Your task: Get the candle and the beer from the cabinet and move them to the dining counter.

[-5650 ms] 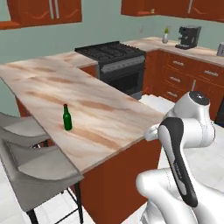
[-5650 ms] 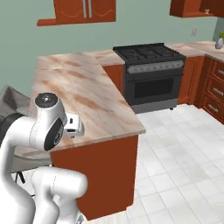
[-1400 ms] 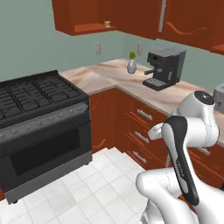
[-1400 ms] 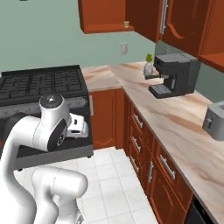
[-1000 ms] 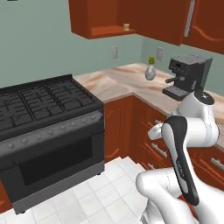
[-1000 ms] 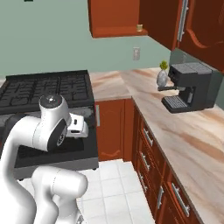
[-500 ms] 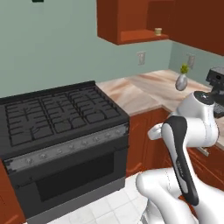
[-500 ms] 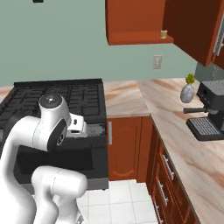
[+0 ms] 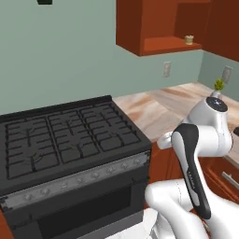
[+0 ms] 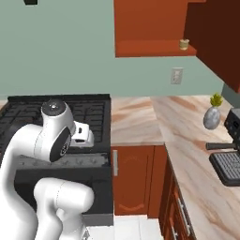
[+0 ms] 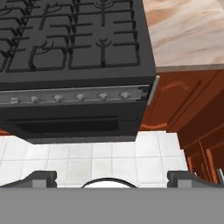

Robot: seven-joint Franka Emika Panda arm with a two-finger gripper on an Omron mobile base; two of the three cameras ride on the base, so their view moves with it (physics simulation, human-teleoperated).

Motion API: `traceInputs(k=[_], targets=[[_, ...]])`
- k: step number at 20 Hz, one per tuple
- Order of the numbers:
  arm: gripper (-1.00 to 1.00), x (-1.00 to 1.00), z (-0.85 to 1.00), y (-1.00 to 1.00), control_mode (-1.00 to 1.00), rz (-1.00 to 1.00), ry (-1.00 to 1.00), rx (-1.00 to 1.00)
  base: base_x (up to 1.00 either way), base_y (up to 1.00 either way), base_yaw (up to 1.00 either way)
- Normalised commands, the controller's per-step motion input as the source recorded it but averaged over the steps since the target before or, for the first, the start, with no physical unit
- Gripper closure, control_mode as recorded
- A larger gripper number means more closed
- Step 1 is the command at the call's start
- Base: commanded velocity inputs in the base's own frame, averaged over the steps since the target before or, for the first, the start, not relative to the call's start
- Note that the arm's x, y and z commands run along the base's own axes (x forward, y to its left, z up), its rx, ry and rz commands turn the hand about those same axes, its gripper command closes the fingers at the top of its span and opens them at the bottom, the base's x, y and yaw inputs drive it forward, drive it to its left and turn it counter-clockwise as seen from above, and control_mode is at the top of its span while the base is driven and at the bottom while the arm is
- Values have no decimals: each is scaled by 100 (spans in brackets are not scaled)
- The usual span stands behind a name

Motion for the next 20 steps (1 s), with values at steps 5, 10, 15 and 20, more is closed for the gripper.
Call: traceInputs(k=[5,10,15,20], targets=[[-100,0,0,0,100,0,0,0,57,-42,10],[-100,0,0,0,100,0,0,0,54,-37,11],[-100,0,0,0,100,0,0,0,60,-33,9],[-100,0,0,0,100,0,0,0,50,-44,2]])
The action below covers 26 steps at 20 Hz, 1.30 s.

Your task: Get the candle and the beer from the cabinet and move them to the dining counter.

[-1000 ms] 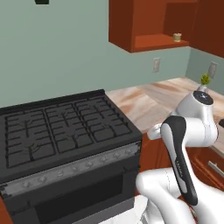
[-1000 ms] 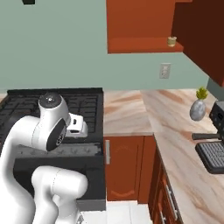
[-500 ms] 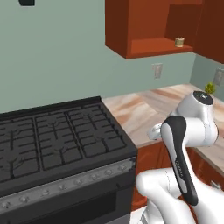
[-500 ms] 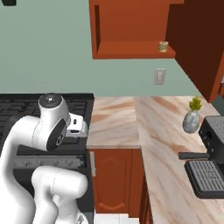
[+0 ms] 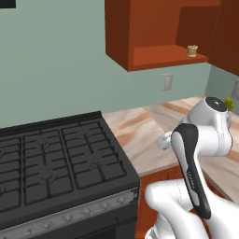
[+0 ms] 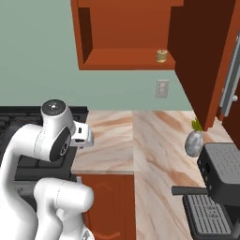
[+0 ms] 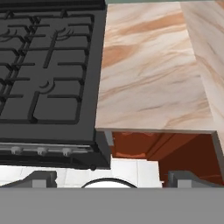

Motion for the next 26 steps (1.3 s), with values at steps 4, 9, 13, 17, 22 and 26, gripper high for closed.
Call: traceInputs(k=[4,9,13,17,22,26], targets=[[-100,0,0,0,100,0,0,0,48,-28,0],[-100,0,0,0,100,0,0,0,35,-6,0],[-100,0,0,0,100,0,0,0,24,0,0],[-100,0,0,0,100,0,0,0,0,0,0],[-100,0,0,0,100,0,0,0,0,0,0],[-100,0,0,0,100,0,0,0,0,0,0]])
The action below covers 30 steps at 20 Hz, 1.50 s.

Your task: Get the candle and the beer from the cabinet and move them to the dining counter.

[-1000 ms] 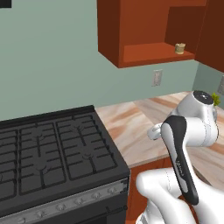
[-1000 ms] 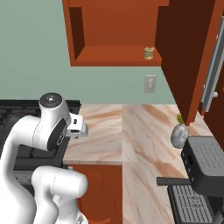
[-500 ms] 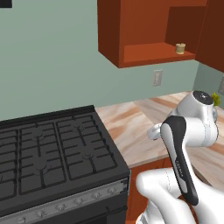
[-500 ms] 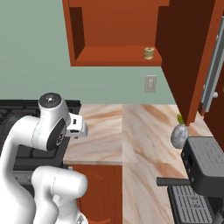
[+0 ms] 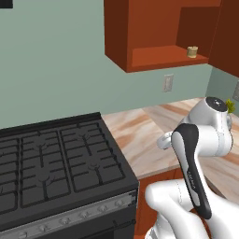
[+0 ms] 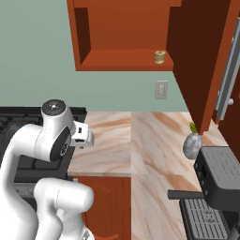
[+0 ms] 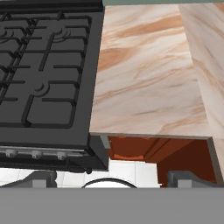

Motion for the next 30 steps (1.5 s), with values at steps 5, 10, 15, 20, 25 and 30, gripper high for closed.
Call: traceInputs(k=[5,10,15,20,25,30], targets=[[-100,0,0,0,100,0,0,0,0,0,0],[-100,0,0,0,100,0,0,0,0,0,0],[-100,0,0,0,-100,0,0,0,0,0,0],[-100,0,0,0,-100,0,0,0,0,0,0],[-100,0,0,0,-100,0,0,0,0,0,0],[-100,-22,-2,-1,-100,-3,-10,4,0,0,0]])
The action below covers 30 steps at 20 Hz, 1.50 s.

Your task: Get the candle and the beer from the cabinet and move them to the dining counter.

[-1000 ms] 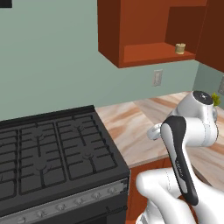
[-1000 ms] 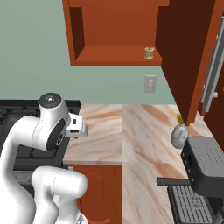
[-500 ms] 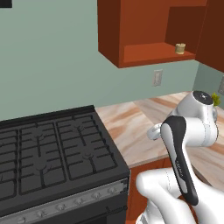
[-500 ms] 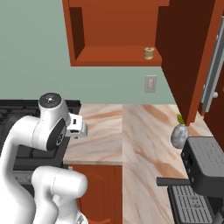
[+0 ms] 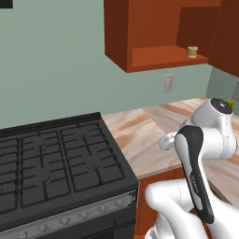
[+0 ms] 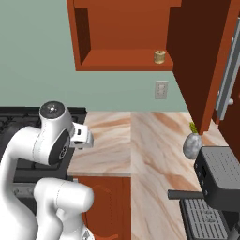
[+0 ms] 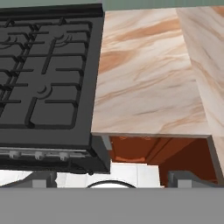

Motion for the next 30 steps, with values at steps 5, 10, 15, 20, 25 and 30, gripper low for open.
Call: traceInputs(k=[5,10,15,20,25,30], targets=[[-100,-13,11,1,-100,-18,-35,1,0,0,0],[-100,-9,27,1,-100,-22,-16,0,0,0,0],[-100,-2,26,-2,-100,-29,0,0,0,0,0],[-100,0,32,-8,-100,-33,2,0,0,0,0],[-100,-1,31,-10,-100,-19,1,0,0,0,0],[-100,-8,23,-11,-100,-1,0,-4,0,0,0]])
